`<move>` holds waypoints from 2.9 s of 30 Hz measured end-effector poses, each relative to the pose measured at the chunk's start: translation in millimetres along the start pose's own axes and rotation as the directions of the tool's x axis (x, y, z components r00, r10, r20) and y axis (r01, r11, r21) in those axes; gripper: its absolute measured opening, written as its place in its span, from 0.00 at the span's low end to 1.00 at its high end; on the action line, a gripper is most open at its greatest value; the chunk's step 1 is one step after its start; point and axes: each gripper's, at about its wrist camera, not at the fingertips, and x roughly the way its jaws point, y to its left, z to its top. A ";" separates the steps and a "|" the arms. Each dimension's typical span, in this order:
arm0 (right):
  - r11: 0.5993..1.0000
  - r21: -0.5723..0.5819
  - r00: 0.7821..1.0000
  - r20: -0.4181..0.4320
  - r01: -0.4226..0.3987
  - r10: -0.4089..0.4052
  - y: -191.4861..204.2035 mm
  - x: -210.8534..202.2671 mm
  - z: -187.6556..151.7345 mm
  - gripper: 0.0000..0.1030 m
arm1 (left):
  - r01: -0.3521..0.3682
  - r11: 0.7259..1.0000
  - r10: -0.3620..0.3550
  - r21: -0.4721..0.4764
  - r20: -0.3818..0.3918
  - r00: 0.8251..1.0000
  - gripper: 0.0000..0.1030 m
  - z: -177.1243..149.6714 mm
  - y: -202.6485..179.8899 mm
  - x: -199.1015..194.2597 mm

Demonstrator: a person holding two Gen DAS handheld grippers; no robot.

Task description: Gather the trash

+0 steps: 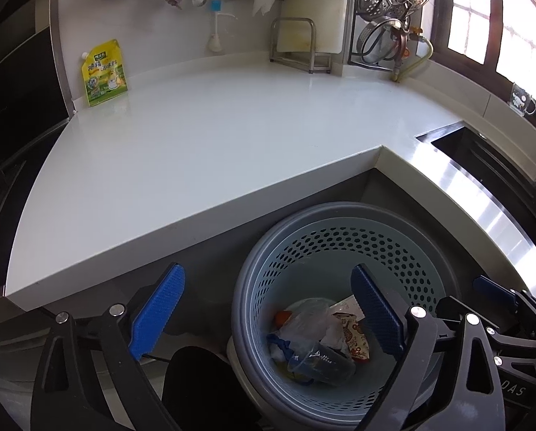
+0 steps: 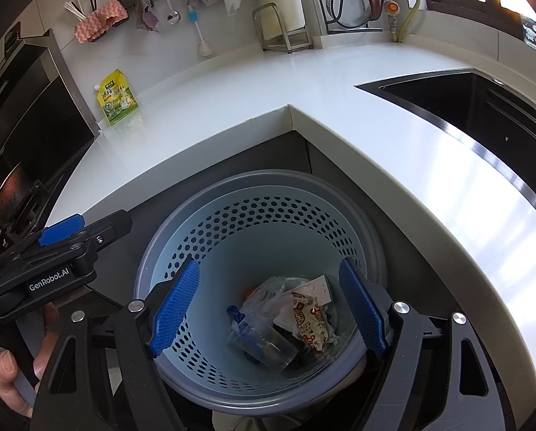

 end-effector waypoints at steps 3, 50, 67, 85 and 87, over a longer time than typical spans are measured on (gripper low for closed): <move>1.000 0.000 1.000 -0.003 0.000 0.000 0.1 0.6 -0.3 0.74 | -0.007 1.000 0.007 -0.001 -0.002 1.000 0.90 -0.1 0.1 0.2; 1.000 0.005 1.000 0.011 0.020 -0.020 -4.9 4.7 -2.6 0.74 | -0.089 0.995 0.088 -0.038 -0.029 0.996 0.94 -3.1 10.2 3.7; 1.000 0.012 0.999 0.023 0.026 -0.026 -8.2 3.3 -6.1 0.74 | -0.104 0.994 0.103 -0.044 -0.020 0.994 0.94 -4.7 8.5 1.6; 1.000 -0.003 0.999 0.020 0.025 -0.025 -4.4 2.8 -7.1 0.74 | -0.093 0.994 0.091 -0.052 -0.029 0.995 0.94 -6.6 10.8 1.3; 1.000 -0.002 0.999 0.020 0.025 -0.025 -4.5 2.6 -7.0 0.74 | -0.094 0.994 0.092 -0.054 -0.034 0.995 0.94 -7.0 11.5 2.6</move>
